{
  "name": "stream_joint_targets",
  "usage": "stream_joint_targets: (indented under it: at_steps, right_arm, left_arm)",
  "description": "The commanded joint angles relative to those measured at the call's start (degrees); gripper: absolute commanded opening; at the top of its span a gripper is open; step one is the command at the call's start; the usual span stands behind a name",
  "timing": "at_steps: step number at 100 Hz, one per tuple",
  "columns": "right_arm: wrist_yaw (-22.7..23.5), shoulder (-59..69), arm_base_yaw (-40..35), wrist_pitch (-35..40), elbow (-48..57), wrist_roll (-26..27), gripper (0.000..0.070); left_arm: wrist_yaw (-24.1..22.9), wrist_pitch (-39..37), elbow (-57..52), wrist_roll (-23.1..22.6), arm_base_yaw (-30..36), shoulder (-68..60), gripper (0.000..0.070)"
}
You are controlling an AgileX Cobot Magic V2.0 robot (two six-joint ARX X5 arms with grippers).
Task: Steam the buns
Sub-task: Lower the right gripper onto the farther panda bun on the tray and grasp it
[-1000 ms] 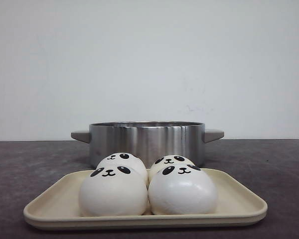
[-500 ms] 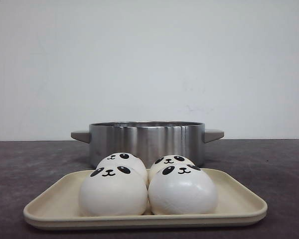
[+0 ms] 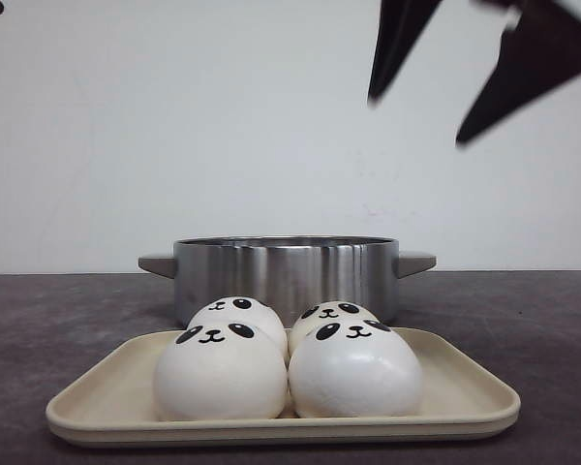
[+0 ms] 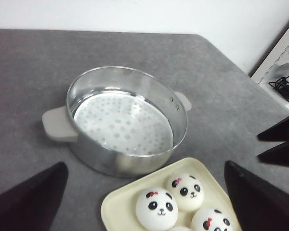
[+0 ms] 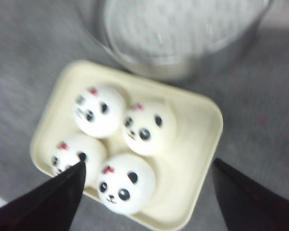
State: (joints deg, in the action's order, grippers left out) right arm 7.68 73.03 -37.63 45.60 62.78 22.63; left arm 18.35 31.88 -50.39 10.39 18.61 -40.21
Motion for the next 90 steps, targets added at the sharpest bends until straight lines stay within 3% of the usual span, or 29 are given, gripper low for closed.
stream_joint_targets:
  at_steps: [1,41,90]
  right_arm:
    - [0.1,4.3,-1.2,0.2,1.7,0.9,0.0524]
    - [-0.1,20.0,-1.2,-5.6,1.8,2.6,0.0524]
    - [1.8,26.2,-1.6,-13.4,1.8,7.9,0.0524]
  left_arm:
    - [0.1,0.2,-0.6,-0.7,0.2,-0.3,0.0632]
    - [0.0,1.5,-0.6,-1.0,0.6,-0.3,0.0631]
    - [-0.9,1.7,-0.6,-1.0,2.9,-0.3,0.0631]
